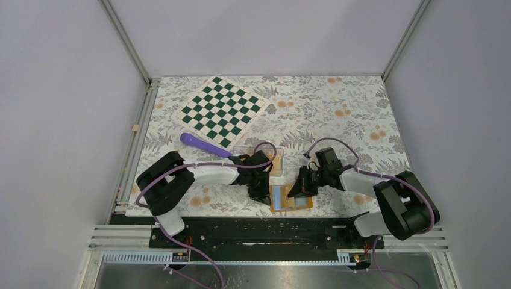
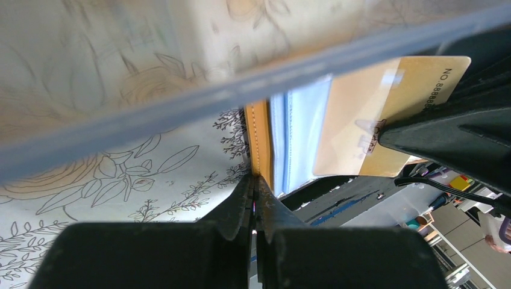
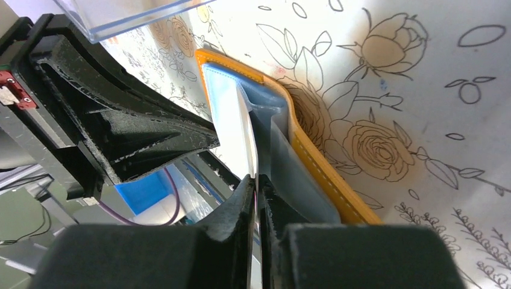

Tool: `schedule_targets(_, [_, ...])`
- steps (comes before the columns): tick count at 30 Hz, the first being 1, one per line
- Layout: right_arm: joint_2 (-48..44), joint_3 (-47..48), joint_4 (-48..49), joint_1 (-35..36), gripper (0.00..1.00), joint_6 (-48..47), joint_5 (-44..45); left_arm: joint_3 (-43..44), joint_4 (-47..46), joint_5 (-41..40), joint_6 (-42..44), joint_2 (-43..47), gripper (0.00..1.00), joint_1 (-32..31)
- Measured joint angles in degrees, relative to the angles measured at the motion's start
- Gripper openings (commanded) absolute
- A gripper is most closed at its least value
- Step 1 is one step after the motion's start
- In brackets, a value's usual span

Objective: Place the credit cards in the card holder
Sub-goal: Insert the credit card into the card slot.

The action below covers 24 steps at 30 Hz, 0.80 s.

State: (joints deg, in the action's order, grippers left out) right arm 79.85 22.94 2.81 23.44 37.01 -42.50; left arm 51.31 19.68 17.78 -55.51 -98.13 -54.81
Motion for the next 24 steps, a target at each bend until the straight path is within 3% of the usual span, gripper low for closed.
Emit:
schedule_targets(14, [0.2, 7.4, -13.3, 5.0, 0.53, -4.2, 9.0, 2.4, 1.6, -1.2, 1.1, -1.4, 0.00, -0.4])
schedule_targets(18, [1.7, 9.2, -14.2, 6.4, 0.60, -4.4, 9.0, 3.1, 2.2, -1.8, 1.7, -1.5, 0.00, -0.5])
schedule_targets(24, [2.6, 10.2, -14.1, 7.4, 0.62, -4.3, 8.5, 4.3, 3.5, -2.0, 2.2, -2.2, 0.00, -0.6])
